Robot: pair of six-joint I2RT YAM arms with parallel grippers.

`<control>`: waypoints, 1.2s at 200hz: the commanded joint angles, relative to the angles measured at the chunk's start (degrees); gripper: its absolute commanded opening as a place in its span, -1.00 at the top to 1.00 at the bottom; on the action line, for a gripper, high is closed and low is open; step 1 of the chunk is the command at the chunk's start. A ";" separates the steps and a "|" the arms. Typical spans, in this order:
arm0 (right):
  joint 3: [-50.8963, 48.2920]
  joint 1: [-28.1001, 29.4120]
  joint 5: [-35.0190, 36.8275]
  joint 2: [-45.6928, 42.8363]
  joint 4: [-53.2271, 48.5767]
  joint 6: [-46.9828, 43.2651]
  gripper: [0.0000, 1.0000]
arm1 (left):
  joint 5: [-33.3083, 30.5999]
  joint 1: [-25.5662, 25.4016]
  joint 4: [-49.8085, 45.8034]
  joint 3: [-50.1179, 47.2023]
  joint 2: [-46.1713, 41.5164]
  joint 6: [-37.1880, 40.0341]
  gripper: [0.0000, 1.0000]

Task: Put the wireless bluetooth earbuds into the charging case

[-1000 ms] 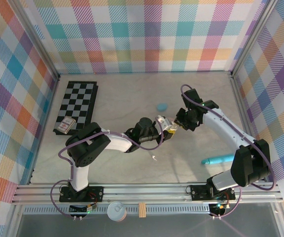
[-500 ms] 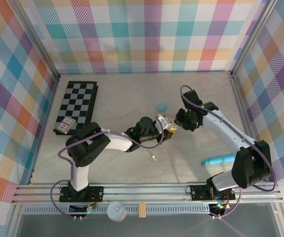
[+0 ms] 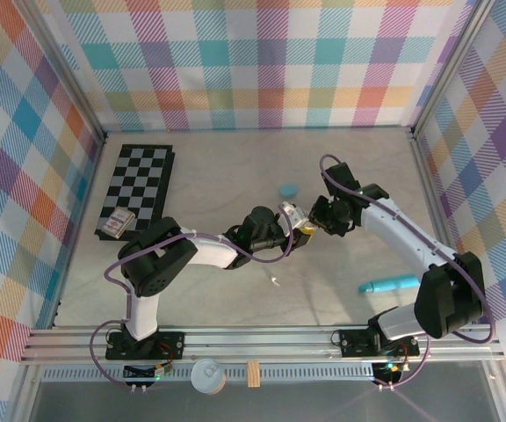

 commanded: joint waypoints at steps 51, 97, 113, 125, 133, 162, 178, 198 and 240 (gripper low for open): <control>-1.50 1.00 1.24 -7.13 0.27 -3.33 -0.15 | 0.98 0.34 6.73 -0.74 -1.46 1.21 0.99; -6.57 0.95 1.40 -15.71 6.20 -7.38 -0.27 | 0.56 3.01 7.38 -4.82 -4.26 1.89 0.99; -8.98 0.93 2.06 -18.98 8.07 -8.63 -0.28 | -0.17 4.16 8.67 -7.53 -5.85 1.74 1.00; -10.30 0.91 2.84 -20.87 8.39 -9.34 -0.28 | -0.78 5.21 8.82 -9.58 -7.46 1.67 1.00; -10.66 0.91 3.08 -21.58 8.04 -9.92 -0.28 | -1.17 6.16 8.67 -10.91 -8.86 1.76 1.00; -11.23 0.91 -0.56 -20.83 7.00 -12.69 -0.28 | -1.55 10.34 9.07 -16.16 -14.04 1.21 1.00; -12.05 0.91 -4.75 -19.16 7.83 -13.90 -0.28 | -1.10 12.80 8.72 -18.56 -17.16 0.65 1.00; -11.23 1.00 -8.51 -14.54 5.89 -13.57 -0.29 | -0.87 15.69 7.84 -21.23 -20.69 0.10 1.00; -5.76 3.75 -12.50 -0.93 0.78 -13.75 -0.27 | -3.07 19.83 5.43 -26.17 -28.77 1.65 1.00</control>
